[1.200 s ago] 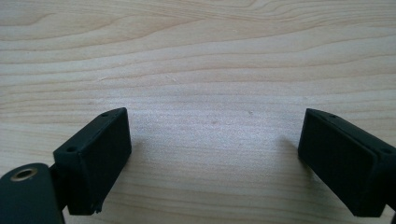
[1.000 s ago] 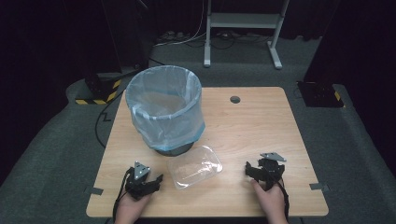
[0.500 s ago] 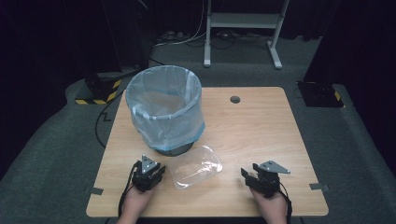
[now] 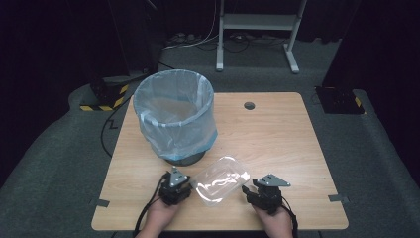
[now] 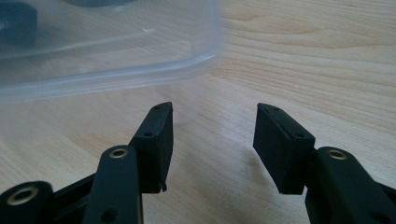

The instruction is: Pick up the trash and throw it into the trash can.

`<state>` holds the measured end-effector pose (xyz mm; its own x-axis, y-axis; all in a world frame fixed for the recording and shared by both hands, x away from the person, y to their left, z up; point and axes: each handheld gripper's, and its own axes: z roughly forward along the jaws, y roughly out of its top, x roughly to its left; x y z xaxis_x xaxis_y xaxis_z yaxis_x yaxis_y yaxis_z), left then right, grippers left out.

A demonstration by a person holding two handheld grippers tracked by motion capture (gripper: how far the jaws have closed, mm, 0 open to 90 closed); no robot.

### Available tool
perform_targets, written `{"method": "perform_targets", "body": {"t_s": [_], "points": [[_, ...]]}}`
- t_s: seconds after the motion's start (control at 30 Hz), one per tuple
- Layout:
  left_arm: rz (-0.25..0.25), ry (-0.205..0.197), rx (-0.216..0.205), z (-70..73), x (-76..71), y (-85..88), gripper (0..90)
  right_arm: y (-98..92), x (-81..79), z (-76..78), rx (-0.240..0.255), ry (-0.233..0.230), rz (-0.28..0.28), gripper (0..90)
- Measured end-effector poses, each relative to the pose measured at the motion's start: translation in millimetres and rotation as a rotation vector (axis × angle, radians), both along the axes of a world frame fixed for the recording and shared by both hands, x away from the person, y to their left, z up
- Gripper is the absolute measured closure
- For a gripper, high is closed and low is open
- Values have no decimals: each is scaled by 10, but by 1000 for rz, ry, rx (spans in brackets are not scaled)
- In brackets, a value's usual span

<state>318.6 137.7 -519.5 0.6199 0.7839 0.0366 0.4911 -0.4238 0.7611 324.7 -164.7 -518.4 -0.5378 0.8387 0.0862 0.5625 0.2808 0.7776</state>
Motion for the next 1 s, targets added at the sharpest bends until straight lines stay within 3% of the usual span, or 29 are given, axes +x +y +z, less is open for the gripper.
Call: {"method": "perform_targets", "body": {"t_s": [0.03, 0.07, 0.2, 0.37, 0.43, 0.47, 0.53, 0.57, 0.6, 0.7, 0.87, 1.0], "points": [[-19, -9, 39, -18, -16, -78, 652, -7, 9, -1, 3, -6, -14, 479], [-22, -23, 44, -37, -32, -132, 645, -29, 14, 6, 1, 6, -15, 478], [-3, -15, 14, -18, -33, -145, 652, -110, -2, 6, 6, 2, -31, 492], [-23, -8, -29, 40, -55, -174, 682, -107, -4, -6, 18, 22, -19, 541], [-30, 4, -50, 57, -20, -303, 674, -51, 46, 1, 45, 33, -11, 558], [-30, 4, -50, 57, -20, -303, 673, -37, 82, 17, 40, 32, -8, 563], [-19, -13, -6, 66, 84, -462, 694, -26, 172, 54, 24, 21, -18, 592], [-4, 6, -20, 60, 127, -488, 695, -34, 230, 70, 27, 19, -25, 593], [3, 27, -33, 57, 175, -487, 681, -46, 295, 83, 31, 18, -36, 585], [4, 14, -39, 66, 197, -430, 638, -111, 401, 108, 26, 16, -57, 569], [59, 15, -94, 57, 209, -344, 646, -199, 326, 70, 26, -9, -79, 567], [66, -4, -109, 140, 219, -318, 660, -242, 269, 96, 20, -40, -92, 560]]}}
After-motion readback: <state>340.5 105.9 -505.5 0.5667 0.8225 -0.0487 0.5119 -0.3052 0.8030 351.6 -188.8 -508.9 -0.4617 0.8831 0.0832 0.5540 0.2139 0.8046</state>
